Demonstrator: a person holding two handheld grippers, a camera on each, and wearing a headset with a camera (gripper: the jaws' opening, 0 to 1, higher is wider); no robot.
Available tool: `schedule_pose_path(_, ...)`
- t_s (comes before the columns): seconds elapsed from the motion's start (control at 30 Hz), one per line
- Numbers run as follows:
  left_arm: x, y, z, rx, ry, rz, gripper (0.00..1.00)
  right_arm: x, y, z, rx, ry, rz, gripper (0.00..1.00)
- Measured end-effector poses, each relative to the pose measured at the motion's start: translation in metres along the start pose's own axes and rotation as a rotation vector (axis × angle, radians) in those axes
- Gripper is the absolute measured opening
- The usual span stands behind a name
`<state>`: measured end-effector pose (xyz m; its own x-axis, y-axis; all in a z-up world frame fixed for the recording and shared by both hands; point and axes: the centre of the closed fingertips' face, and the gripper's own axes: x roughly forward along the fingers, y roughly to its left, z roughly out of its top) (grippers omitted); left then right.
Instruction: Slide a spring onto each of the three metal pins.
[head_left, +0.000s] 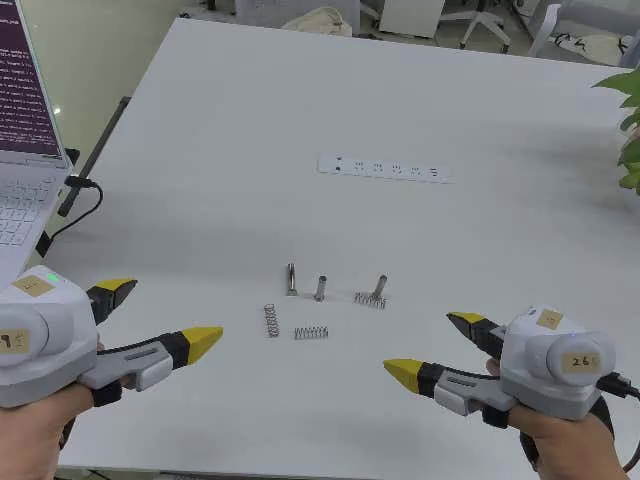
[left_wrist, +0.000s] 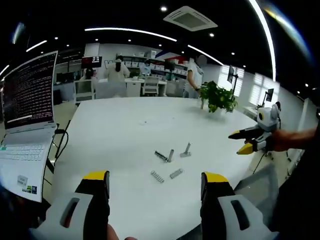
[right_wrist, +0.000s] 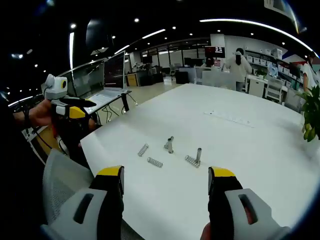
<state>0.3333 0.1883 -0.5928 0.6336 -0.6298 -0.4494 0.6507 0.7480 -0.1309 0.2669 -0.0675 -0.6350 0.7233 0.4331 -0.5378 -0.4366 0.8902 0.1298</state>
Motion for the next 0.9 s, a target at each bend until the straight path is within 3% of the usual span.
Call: schedule_pose_path(0.9, -0.0046, 0.0032, 0.0014, 0.020, 0.003, -0.027, 0.72, -0.0068, 0.0092, -0.0024, -0.008, 0.015, -0.005, 0.71)
